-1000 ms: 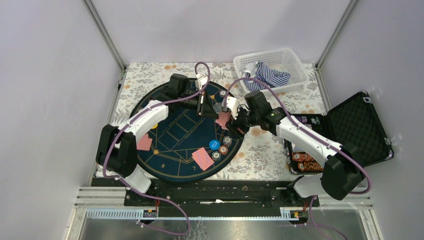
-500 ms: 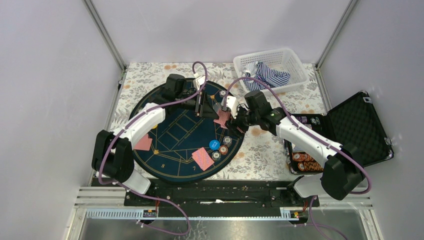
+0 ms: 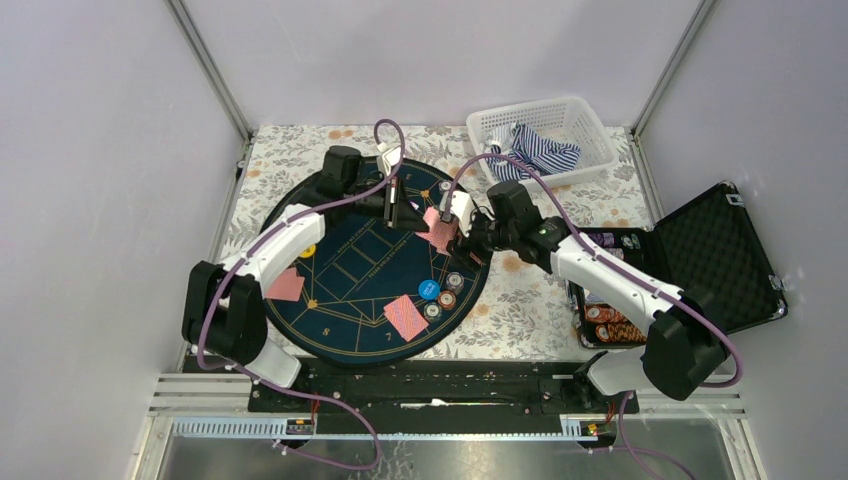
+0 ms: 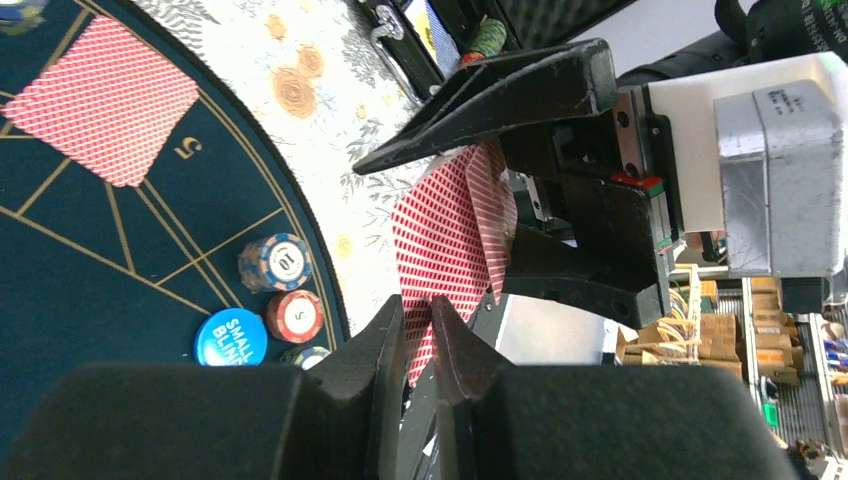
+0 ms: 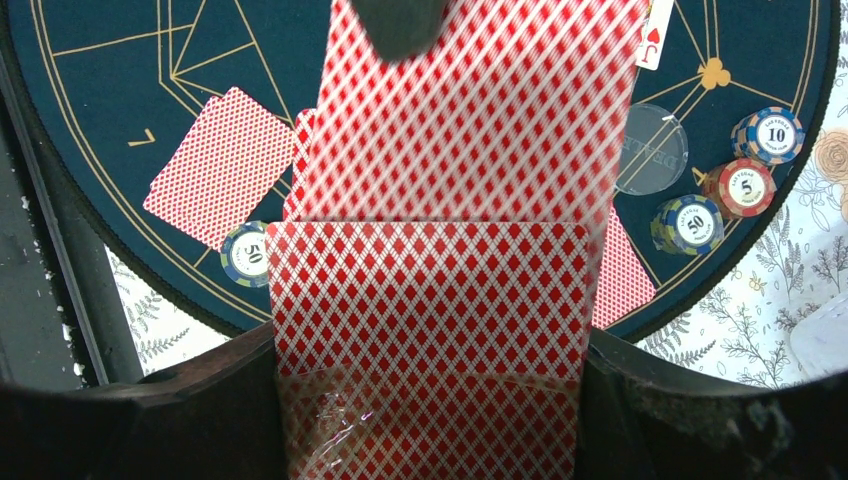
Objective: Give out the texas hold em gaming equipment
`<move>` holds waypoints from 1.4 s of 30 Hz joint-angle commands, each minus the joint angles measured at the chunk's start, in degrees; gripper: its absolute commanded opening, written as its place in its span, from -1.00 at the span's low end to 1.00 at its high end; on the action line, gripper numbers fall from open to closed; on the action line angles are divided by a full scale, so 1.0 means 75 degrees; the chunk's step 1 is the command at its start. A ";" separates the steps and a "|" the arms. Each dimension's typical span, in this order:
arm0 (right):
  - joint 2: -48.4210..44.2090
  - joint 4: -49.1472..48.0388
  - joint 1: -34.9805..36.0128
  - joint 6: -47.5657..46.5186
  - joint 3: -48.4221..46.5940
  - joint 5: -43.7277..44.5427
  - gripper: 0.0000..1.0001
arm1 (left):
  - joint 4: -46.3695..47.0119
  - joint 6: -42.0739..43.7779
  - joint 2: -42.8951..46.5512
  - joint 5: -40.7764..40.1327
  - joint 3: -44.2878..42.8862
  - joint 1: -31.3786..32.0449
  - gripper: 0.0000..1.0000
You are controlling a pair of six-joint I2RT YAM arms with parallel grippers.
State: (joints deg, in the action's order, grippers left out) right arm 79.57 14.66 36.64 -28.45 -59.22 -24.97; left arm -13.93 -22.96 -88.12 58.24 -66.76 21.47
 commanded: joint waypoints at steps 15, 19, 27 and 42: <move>-0.0332 -0.0688 0.0074 0.0004 0.0091 -0.0088 -1.00 | -0.1234 0.0972 0.0954 -0.0937 -0.0158 -0.1501 -1.00; -0.0353 -0.0671 0.0077 0.0033 0.0081 -0.0099 -1.00 | -0.2005 0.2110 0.0956 -0.2379 -0.0373 -0.1652 -1.00; -0.0389 -0.0654 0.0078 0.0053 0.0096 -0.0069 -1.00 | -0.2791 0.3795 0.0121 -0.5048 -0.1349 -0.1649 -1.00; -0.0291 -0.0606 0.0071 0.0061 0.0055 -0.0062 -1.00 | -0.1142 0.5828 -0.0954 -0.9026 -0.1346 -0.0934 -1.00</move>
State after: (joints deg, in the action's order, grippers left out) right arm 79.24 12.95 36.67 -28.40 -58.22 -24.95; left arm -30.81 14.37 -95.48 2.02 -76.49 11.09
